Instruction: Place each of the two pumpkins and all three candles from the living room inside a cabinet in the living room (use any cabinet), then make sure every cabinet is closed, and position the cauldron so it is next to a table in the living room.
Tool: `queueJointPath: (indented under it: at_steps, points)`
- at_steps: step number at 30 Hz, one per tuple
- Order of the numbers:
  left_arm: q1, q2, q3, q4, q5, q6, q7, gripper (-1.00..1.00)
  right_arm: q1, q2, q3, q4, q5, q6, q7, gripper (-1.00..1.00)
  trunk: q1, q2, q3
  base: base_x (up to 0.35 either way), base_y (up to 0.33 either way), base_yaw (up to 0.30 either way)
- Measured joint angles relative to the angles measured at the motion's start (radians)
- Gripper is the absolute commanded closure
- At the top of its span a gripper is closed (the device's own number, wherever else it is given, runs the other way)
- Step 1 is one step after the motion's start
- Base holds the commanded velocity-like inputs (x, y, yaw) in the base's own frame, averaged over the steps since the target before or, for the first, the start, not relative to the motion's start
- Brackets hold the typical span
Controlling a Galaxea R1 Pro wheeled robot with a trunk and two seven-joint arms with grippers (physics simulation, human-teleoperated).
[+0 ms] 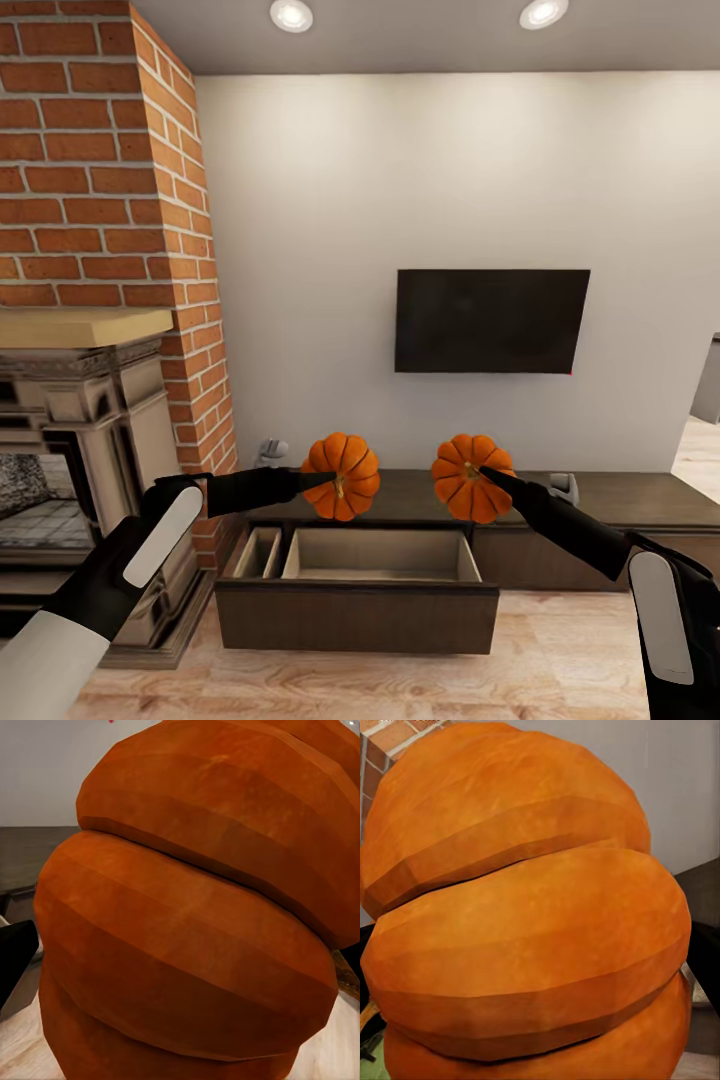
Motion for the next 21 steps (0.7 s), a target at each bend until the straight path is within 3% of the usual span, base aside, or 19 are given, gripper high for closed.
queueJointPath:
  at_steps: [14,21]
  points:
    - [0.000,-0.001,0.000,0.000,0.001,0.000,0.000,1.00,0.000,0.003,0.003,0.001,-0.002,0.000,-0.003,1.00,0.000,0.000,0.000,0.013,-0.012,0.000]
    - [0.000,-0.002,0.000,0.002,-0.001,-0.005,0.015,1.00,0.000,0.006,0.024,0.005,0.004,-0.046,-0.151,1.00,0.000,0.000,0.000,0.000,0.000,0.000]
